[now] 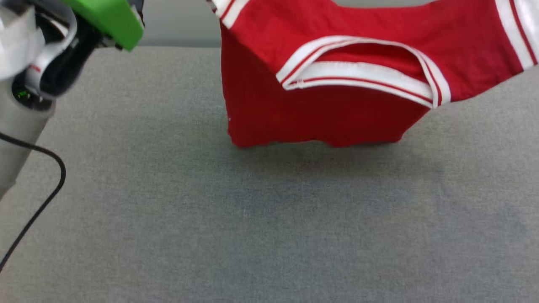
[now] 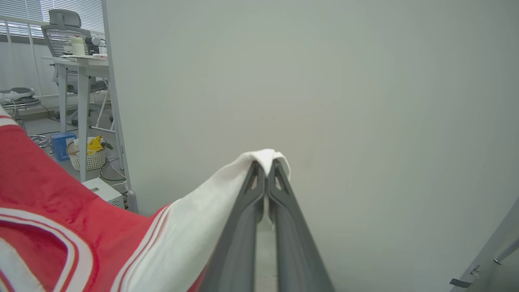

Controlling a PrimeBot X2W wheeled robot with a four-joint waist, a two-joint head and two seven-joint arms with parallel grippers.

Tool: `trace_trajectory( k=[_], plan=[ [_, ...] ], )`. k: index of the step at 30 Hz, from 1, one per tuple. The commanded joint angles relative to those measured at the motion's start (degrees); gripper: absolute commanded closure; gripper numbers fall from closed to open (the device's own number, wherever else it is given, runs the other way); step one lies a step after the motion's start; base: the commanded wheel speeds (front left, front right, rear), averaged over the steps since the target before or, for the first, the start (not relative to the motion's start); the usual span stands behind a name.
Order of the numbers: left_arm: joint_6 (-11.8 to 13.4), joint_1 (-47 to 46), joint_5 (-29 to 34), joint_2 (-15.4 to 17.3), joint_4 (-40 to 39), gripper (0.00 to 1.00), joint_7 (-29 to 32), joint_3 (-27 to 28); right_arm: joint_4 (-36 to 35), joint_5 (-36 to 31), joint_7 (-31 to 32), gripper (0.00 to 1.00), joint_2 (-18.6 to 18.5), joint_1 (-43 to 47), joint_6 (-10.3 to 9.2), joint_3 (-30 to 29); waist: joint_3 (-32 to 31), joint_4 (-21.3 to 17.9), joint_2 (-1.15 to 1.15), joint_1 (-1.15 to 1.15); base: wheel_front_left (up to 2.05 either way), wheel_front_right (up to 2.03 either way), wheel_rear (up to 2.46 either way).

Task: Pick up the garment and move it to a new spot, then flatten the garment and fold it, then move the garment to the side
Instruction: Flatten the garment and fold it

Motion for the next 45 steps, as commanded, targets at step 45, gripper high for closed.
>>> trace_trajectory(
  k=[45],
  plan=[
    [-5.0, -15.5, 2.9, -9.1, 32.4, 1.00, -17.9, 2.1, 50.9, -5.5, -29.5, 1.00, 11.3, -46.3, -0.05, 34.7, 19.4, -1.3, 0.00, 0.00, 0.00, 0.00, 0.00]
  ],
)
